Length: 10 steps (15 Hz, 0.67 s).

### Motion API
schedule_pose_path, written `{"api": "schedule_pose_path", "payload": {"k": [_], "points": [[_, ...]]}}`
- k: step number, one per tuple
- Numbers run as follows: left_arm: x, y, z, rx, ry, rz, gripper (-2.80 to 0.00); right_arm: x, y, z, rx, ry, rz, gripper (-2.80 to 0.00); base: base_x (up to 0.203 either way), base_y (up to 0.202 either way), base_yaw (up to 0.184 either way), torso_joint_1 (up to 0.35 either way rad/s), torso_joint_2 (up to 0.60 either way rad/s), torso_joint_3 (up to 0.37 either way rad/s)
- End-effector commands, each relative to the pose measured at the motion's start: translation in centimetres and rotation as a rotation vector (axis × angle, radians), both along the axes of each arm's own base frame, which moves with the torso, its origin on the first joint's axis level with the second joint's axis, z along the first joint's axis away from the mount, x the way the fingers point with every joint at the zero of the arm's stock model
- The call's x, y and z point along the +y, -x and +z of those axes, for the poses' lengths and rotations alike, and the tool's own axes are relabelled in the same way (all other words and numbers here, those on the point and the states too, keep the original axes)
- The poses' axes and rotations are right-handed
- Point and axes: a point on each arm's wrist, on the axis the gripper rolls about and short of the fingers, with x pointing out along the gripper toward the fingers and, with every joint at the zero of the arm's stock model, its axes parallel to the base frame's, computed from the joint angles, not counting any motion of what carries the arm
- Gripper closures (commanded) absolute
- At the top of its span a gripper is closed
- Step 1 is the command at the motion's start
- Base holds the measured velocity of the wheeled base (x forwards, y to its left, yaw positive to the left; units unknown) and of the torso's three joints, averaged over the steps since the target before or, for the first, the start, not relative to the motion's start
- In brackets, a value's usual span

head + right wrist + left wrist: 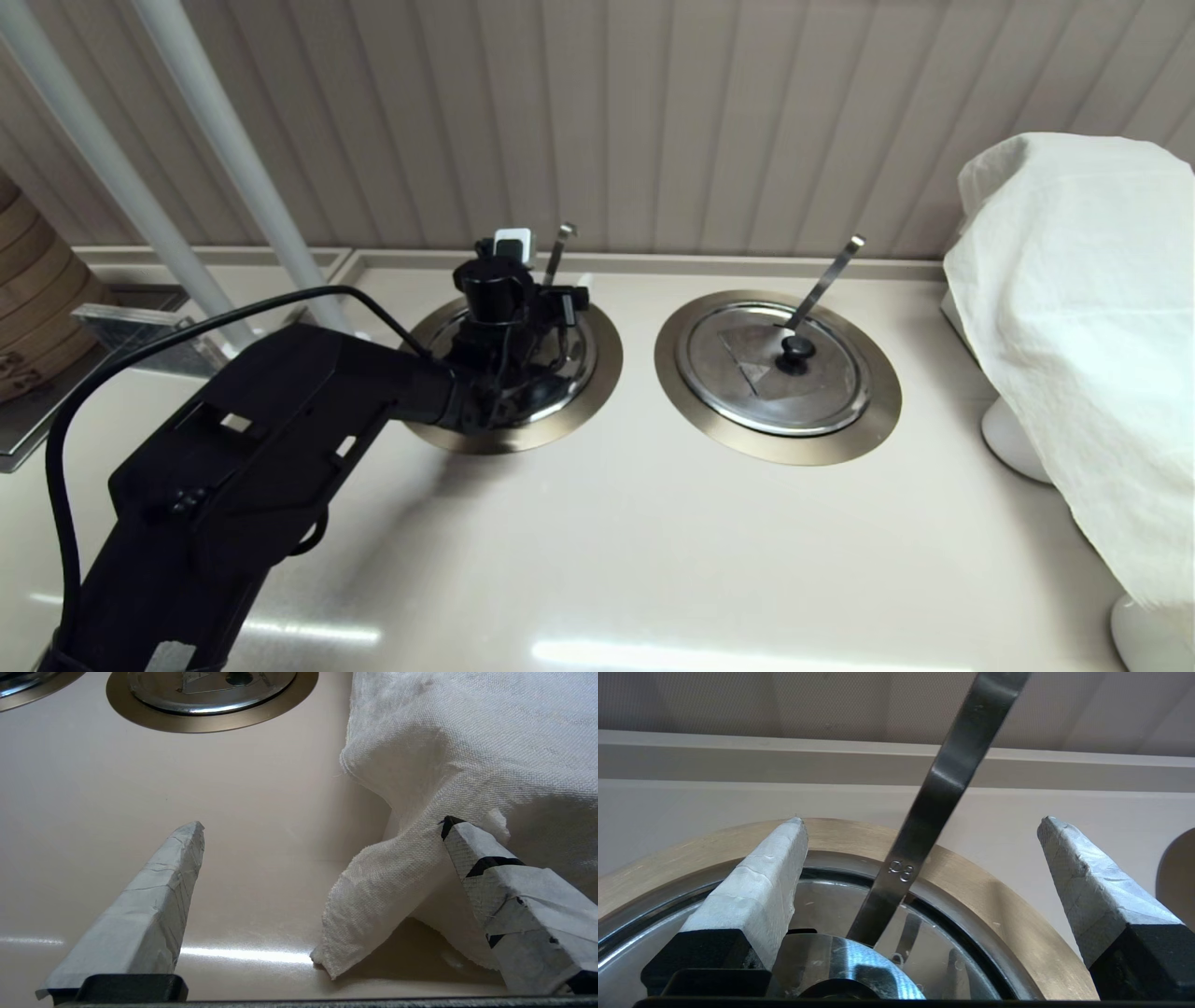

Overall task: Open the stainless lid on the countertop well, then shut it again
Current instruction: Put the spoon in the groove

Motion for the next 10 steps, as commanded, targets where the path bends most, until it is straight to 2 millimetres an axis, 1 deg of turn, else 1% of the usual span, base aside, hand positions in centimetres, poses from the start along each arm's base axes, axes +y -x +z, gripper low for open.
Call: {"api": "schedule_pose_path", "payload": {"k": [1,3,8,10], "points": [[0.0,0.0,0.5,-0.014,0.006,0.002,-2.8,0.0,0.0,0.0,0.001,0.0,0.0,-2.8,0.0,0.0,0.0,0.0,0.0,0.0],[0.5,-0.8,0.6,-0.014,0.008,0.02,-2.8,0.0,0.0,0.0,-0.001,0.0,0.0,-2.8,0.0,0.0,0.0,0.0,0.0,0.0],[1.7,-2.2,-0.1,0.002,0.003,0.068,-2.8,0.0,0.0,0.0,0.001,0.0,0.0,-2.8,0.0,0.0,0.0,0.0,0.0,0.0],[2.0,-2.3,-0.2,0.003,0.001,0.073,-2.8,0.0,0.0,0.0,0.001,0.0,0.0,-2.8,0.0,0.0,0.0,0.0,0.0,0.0]]}}
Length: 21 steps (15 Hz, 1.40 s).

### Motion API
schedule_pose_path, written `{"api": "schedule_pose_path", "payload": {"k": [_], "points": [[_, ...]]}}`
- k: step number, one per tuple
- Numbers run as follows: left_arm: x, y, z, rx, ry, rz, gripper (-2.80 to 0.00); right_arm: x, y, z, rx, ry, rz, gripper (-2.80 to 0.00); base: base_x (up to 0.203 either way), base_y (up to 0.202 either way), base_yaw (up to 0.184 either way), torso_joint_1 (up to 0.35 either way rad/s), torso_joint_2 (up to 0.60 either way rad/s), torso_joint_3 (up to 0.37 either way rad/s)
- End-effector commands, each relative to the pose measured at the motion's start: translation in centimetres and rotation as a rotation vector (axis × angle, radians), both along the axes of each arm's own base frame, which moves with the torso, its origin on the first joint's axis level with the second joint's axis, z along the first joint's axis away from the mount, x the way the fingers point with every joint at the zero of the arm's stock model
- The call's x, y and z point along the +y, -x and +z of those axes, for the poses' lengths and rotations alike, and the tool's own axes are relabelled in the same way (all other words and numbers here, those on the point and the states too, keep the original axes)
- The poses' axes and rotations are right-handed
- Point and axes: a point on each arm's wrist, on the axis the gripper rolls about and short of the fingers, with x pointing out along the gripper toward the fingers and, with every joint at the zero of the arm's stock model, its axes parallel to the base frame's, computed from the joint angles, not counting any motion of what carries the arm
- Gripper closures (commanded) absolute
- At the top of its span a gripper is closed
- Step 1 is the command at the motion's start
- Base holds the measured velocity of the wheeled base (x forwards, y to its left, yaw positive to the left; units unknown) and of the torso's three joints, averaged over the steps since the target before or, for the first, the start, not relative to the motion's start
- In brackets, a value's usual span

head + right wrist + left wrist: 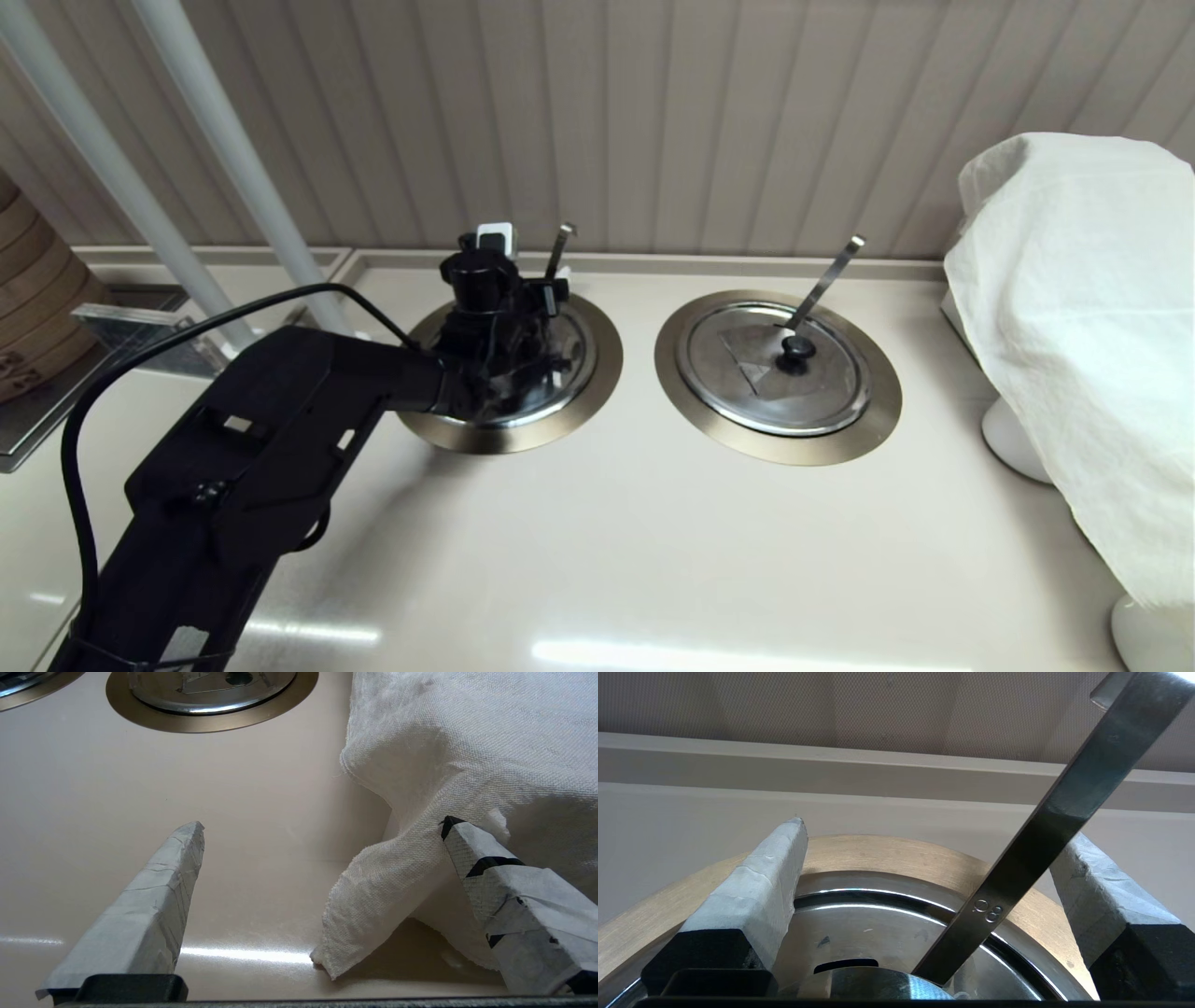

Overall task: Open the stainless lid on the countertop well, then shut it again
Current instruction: Put the spoon in the groove

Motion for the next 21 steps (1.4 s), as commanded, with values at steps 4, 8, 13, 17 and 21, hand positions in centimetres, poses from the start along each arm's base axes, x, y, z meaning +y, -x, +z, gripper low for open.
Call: {"api": "schedule_pose_path", "payload": {"k": [4,8,13,17,21], "points": [[1.1,-0.5,-0.2,0.001,0.0,0.023,-2.8,0.0,0.0,0.0,0.001,0.001,0.0,-2.8,0.0,0.0,0.0,0.0,0.0,0.0],[1.8,-1.0,-0.1,-0.007,0.003,0.039,-2.8,0.0,0.0,0.0,0.001,0.001,0.0,-2.8,0.0,0.0,0.0,0.0,0.0,0.0],[2.6,-1.4,0.1,-0.006,0.001,0.056,-2.8,0.0,0.0,0.0,0.001,0.001,0.0,-2.8,0.0,0.0,0.0,0.0,0.0,0.0],[3.4,-1.6,0.2,-0.004,-0.001,0.071,-2.8,0.0,0.0,0.0,0.001,0.001,0.0,-2.8,0.0,0.0,0.0,0.0,0.0,0.0],[4.1,-1.7,1.0,-0.018,0.005,0.087,-2.8,0.0,0.0,0.0,0.001,0.001,0.0,-2.8,0.0,0.0,0.0,0.0,0.0,0.0]]}}
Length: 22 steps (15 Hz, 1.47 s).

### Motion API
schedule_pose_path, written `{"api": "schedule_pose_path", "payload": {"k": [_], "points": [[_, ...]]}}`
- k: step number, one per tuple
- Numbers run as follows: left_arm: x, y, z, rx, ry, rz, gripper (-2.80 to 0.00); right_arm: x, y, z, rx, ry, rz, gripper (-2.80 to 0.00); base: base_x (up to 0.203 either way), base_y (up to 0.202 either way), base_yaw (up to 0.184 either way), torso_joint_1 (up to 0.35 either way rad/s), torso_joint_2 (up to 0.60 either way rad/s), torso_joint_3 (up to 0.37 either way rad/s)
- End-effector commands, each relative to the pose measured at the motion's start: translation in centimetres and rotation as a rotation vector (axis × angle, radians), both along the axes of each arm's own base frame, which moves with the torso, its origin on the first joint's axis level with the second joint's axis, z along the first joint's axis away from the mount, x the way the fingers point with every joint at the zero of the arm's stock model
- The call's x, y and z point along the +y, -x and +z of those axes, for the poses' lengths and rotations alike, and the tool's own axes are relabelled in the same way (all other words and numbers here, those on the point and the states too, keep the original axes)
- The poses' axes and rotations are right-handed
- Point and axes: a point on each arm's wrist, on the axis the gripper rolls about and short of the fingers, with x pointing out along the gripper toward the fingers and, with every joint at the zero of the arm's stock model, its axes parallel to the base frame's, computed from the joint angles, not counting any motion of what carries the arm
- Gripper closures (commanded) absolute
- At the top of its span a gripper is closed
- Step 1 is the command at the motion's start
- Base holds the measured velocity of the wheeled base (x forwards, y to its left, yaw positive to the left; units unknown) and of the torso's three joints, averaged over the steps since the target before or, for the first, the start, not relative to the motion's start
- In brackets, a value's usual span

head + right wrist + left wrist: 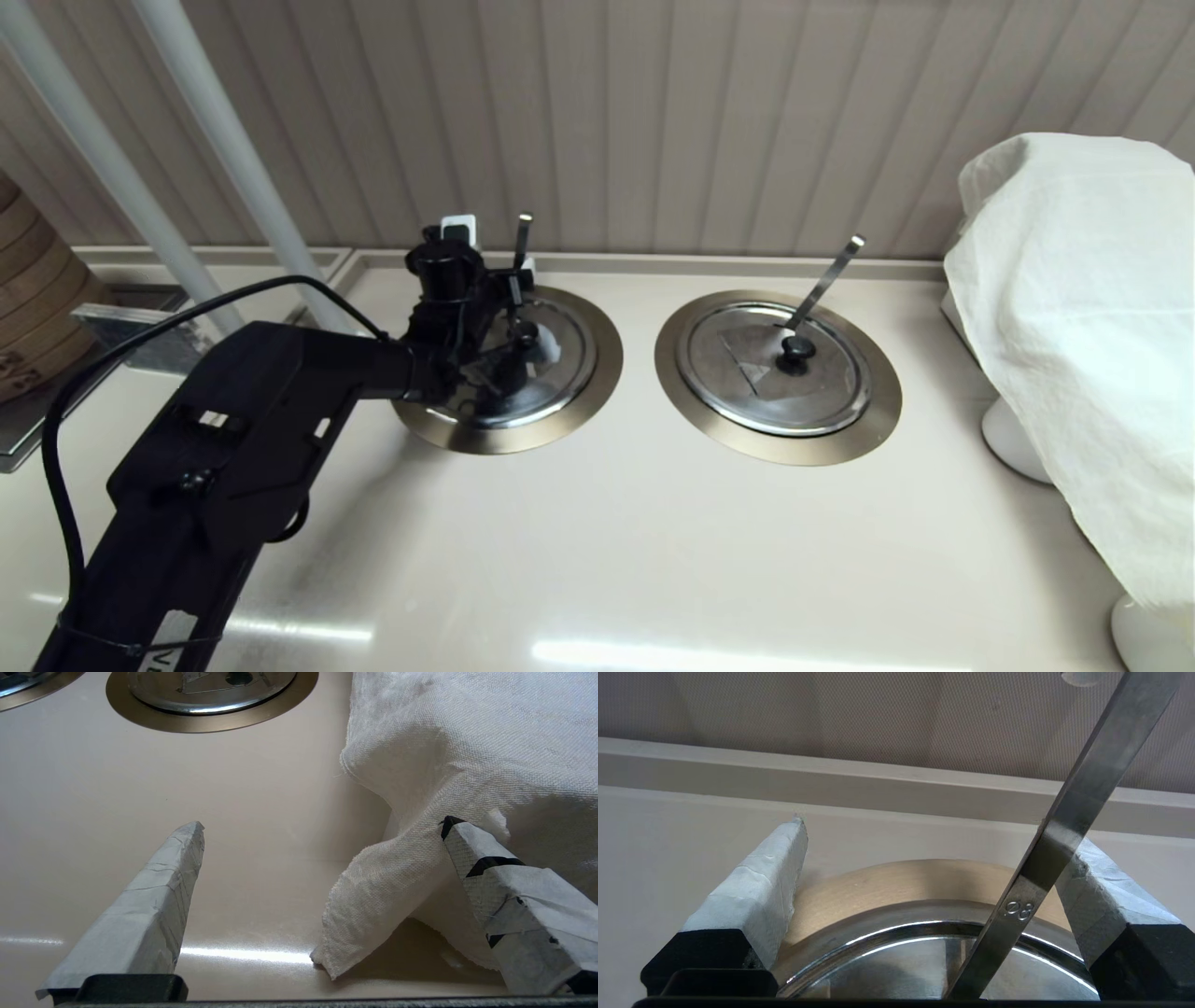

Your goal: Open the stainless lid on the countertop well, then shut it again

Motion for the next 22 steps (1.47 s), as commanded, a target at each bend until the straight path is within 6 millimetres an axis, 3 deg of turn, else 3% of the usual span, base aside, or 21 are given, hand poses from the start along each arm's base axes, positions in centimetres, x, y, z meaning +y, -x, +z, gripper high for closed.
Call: {"api": "schedule_pose_path", "payload": {"k": [1,3,6,11,14,18,19,22], "points": [[0.1,0.1,0.5,-0.015,0.006,0.003,-2.8,0.0,0.0,0.0,0.001,0.0,0.0,-2.8,0.0,0.0,0.0,0.0,0.0,0.0],[-0.3,0.5,0.8,-0.014,0.008,-0.005,-2.8,0.0,0.0,0.0,0.0,0.0,0.0,-2.8,0.0,0.0,0.0,0.0,0.0,0.0],[-1.0,2.2,-0.8,0.084,-0.031,-0.048,-2.8,0.0,0.0,0.0,0.001,0.0,0.0,-2.8,0.0,0.0,0.0,0.0,0.0,0.0],[-2.0,4.4,0.3,0.094,-0.039,-0.113,-2.8,0.0,0.0,0.0,0.001,0.0,0.0,-2.8,0.0,0.0,0.0,0.0,0.0,0.0],[-1.2,7.1,3.6,0.079,-0.035,-0.117,-2.8,0.0,0.0,0.0,0.001,0.0,0.0,-2.8,0.0,0.0,0.0,0.0,0.0,0.0],[1.7,13.2,9.4,0.075,-0.035,-0.064,-2.8,0.0,0.0,0.0,0.001,0.0,0.0,-2.8,0.0,0.0,0.0,0.0,0.0,0.0],[2.9,15.1,11.2,0.064,-0.031,-0.028,0.0,0.0,0.0,0.0,0.001,0.0,0.0,-2.8,0.0,0.0,0.0,0.0,0.0,0.0],[6.8,23.5,16.2,0.073,-0.03,0.037,0.0,0.0,0.0,0.0,0.001,0.0,0.0,-2.8,0.0,0.0,0.0,0.0,0.0,0.0]]}}
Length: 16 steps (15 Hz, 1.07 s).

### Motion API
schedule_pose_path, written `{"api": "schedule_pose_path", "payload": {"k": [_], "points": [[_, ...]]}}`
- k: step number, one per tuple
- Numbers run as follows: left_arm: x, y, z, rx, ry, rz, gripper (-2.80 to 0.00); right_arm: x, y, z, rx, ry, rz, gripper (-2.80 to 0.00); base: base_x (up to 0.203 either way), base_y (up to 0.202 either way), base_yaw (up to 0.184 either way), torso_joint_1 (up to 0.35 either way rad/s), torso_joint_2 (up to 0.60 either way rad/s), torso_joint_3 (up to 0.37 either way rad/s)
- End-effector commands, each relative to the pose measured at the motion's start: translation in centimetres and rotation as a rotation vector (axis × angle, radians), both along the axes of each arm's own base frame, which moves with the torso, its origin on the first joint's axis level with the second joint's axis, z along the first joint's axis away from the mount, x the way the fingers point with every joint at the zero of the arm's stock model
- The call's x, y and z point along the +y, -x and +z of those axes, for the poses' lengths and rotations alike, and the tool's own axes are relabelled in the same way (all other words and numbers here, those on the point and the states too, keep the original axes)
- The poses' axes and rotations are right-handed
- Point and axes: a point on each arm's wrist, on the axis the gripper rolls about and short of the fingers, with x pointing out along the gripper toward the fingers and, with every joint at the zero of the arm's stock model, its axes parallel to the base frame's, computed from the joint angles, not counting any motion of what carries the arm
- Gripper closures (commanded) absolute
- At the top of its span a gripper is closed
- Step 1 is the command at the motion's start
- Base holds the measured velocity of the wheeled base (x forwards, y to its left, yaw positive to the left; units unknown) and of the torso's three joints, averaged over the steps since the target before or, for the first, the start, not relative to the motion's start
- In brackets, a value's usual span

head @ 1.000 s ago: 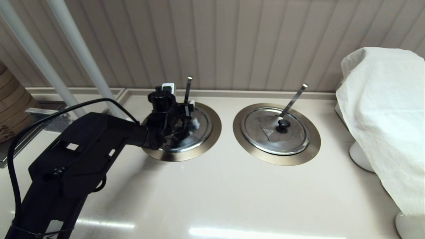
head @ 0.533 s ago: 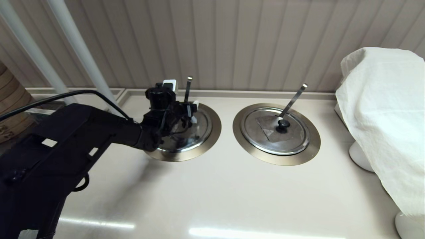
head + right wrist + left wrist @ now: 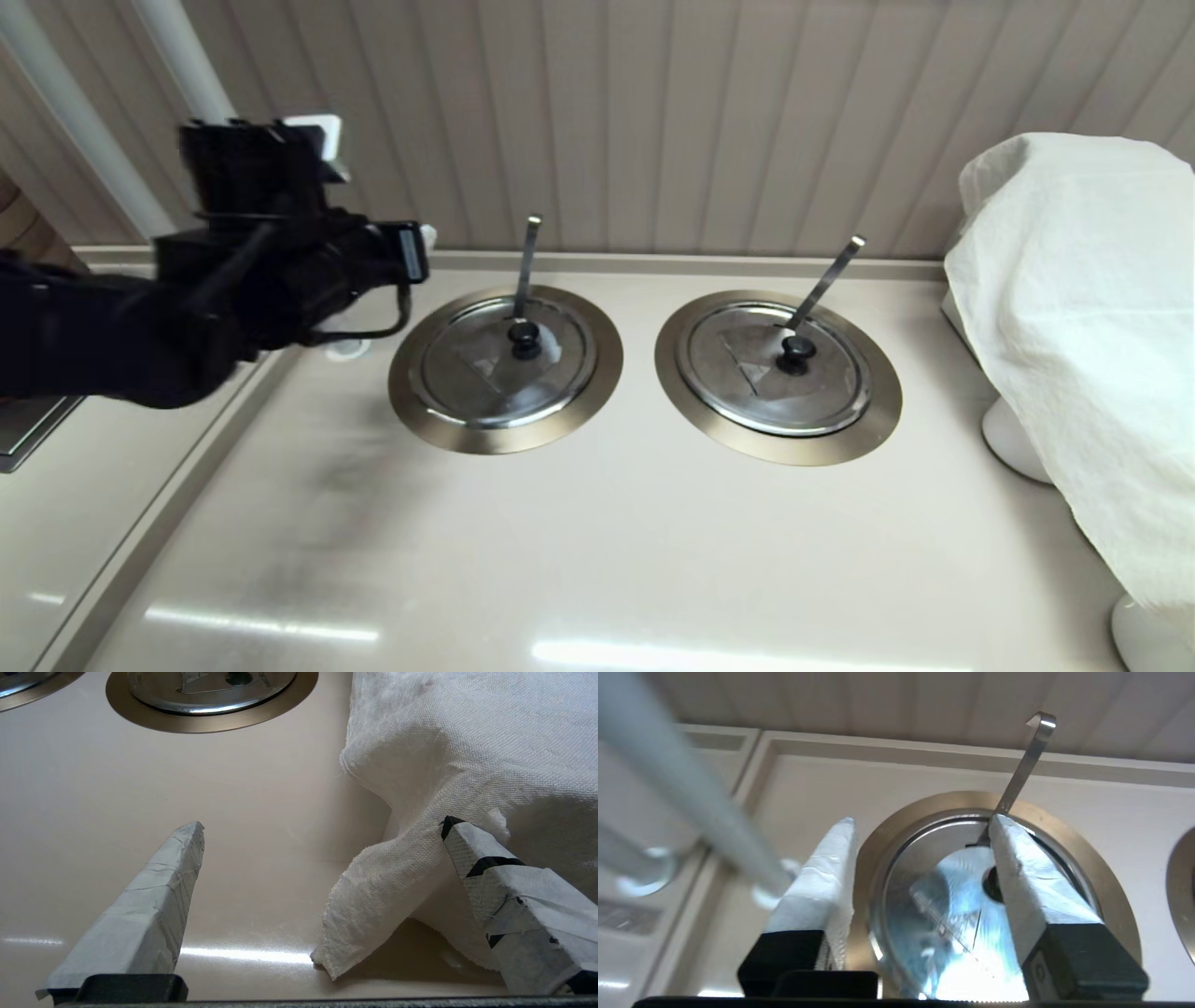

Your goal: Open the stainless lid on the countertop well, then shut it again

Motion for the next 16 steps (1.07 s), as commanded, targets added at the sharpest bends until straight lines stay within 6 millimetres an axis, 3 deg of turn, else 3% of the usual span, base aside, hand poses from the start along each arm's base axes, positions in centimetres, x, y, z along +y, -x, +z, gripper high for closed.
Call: {"api": "schedule_pose_path", "payload": {"k": [1,3,6,10,12,13,16], "points": [[3.0,8.2,5.1,-0.068,0.023,0.015,0.0,0.0,0.0,0.0,0.001,0.001,0.0,-2.8,0.0,0.0,0.0,0.0,0.0,0.0],[5.6,15.7,5.1,0.009,-0.002,0.03,0.0,0.0,0.0,0.0,0.001,0.001,0.0,-2.8,0.0,0.0,0.0,0.0,0.0,0.0],[9.0,26.2,3.0,0.008,-0.001,0.056,0.0,0.0,0.0,0.0,0.0,0.001,0.0,-2.8,0.0,0.0,0.0,0.0,0.0,0.0],[11.3,37.0,-0.1,-0.049,-0.019,0.247,0.0,0.0,0.0,0.0,0.001,0.001,0.0,-2.8,0.0,0.0,0.0,0.0,0.0,0.0],[11.0,41.0,-1.8,-0.105,-0.082,0.325,0.0,0.0,0.0,0.0,0.001,0.0,0.0,-2.8,0.0,0.0,0.0,0.0,0.0,0.0],[10.8,42.0,-3.0,-0.116,-0.113,0.345,0.0,0.0,0.0,0.0,0.001,0.001,0.0,-2.8,0.0,0.0,0.0,0.0,0.0,0.0],[10.6,42.0,-7.8,-0.055,-0.171,0.283,0.0,0.0,0.0,0.0,0.001,0.001,0.0,-2.8,0.0,0.0,0.0,0.0,0.0,0.0]]}}
